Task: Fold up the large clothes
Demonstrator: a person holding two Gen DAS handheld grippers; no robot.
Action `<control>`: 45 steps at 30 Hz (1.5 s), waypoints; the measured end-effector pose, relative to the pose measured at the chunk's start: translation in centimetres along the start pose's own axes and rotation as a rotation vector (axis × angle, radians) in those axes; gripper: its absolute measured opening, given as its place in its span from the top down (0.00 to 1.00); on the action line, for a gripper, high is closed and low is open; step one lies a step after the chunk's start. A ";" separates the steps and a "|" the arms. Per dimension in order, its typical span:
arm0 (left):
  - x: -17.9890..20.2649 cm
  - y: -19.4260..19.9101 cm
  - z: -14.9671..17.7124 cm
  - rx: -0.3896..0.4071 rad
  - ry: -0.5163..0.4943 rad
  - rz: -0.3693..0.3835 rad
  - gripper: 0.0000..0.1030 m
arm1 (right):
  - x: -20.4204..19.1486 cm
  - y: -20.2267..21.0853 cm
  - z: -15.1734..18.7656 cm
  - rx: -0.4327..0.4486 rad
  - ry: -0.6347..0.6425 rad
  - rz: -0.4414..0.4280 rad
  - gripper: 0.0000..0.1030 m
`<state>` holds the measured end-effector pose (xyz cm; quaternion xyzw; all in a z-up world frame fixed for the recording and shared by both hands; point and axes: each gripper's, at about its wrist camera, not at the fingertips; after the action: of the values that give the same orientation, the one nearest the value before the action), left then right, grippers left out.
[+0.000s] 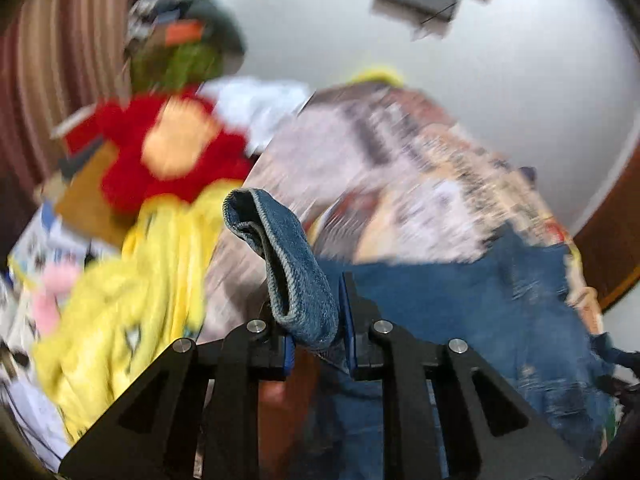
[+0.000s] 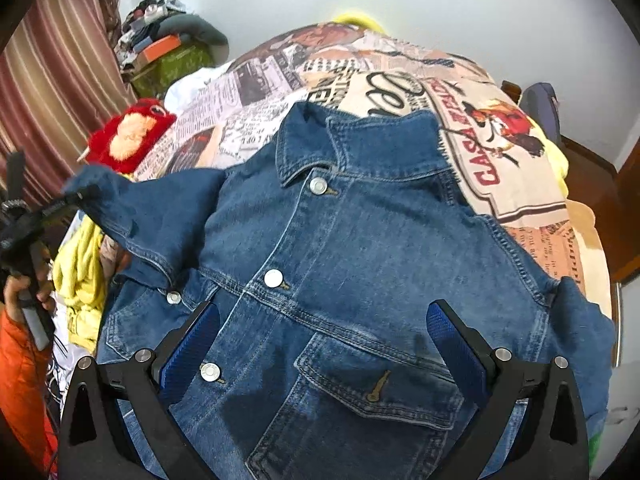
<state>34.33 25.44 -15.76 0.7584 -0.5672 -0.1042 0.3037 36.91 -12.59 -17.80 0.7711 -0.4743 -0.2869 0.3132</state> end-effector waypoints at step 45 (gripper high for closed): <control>27.9 4.0 5.1 -0.204 -0.526 0.498 0.14 | 11.8 7.9 1.8 0.095 -0.210 0.056 0.00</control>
<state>37.87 -2.75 -12.31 0.5103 -0.7797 -0.2744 0.2374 35.79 -26.51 -14.67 0.7373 -0.5388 -0.3346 0.2325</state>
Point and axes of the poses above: each gripper's, at about its wrist camera, not at the fingertips, and y roughly against the way its jaws point, x to its right, z to its underside, and after that the axes turned 9 degrees about x, right-handed
